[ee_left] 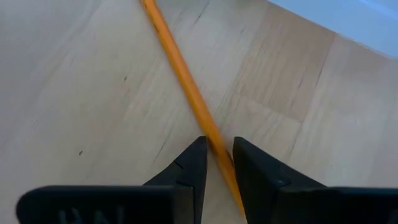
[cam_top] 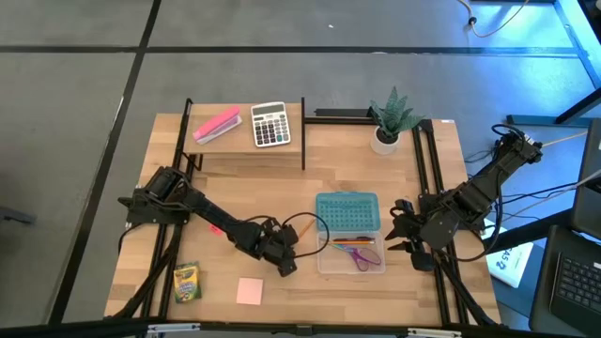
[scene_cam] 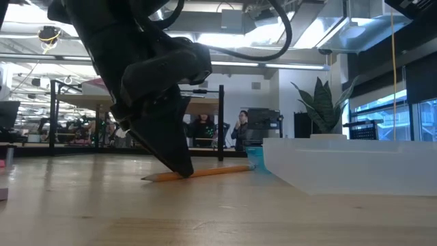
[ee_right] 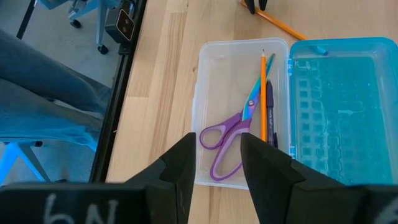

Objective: Pack school essentials
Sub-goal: Put the orange pencil into the blue supply box

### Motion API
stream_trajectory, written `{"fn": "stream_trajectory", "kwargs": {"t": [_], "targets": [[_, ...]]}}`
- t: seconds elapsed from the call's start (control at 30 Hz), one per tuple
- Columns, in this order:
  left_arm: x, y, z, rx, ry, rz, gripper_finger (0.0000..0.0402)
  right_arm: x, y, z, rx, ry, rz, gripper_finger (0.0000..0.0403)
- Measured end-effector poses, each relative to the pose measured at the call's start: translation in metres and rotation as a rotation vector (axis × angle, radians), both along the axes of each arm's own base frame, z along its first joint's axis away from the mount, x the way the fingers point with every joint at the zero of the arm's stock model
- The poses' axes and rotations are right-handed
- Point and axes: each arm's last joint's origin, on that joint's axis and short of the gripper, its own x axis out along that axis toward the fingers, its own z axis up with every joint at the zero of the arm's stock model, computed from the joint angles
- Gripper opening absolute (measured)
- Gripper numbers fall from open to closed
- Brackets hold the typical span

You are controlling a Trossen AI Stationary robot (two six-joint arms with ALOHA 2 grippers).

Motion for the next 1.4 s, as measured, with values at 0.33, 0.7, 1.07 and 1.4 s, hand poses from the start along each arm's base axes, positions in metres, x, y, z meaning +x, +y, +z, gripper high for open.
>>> {"fn": "stream_trajectory", "kwargs": {"t": [0.33, 0.7, 1.07, 1.4], "targets": [[-0.001, 0.000, 0.000, 0.004, 0.015, -0.019, 0.0023, 0.000, 0.000, 0.000, 0.000, 0.000, 0.000, 0.0129], [-0.001, 0.000, 0.000, 0.002, 0.020, -0.021, 0.0012, 0.000, 0.000, 0.000, 0.000, 0.000, 0.000, 0.0129], [-0.004, 0.001, 0.005, -0.014, 0.035, -0.050, 0.0013, 0.000, 0.000, 0.000, 0.000, 0.000, 0.000, 0.0129], [-0.007, 0.001, 0.012, -0.052, 0.061, -0.097, 0.0013, 0.000, 0.000, 0.000, -0.004, 0.004, 0.000, 0.0129]]}}
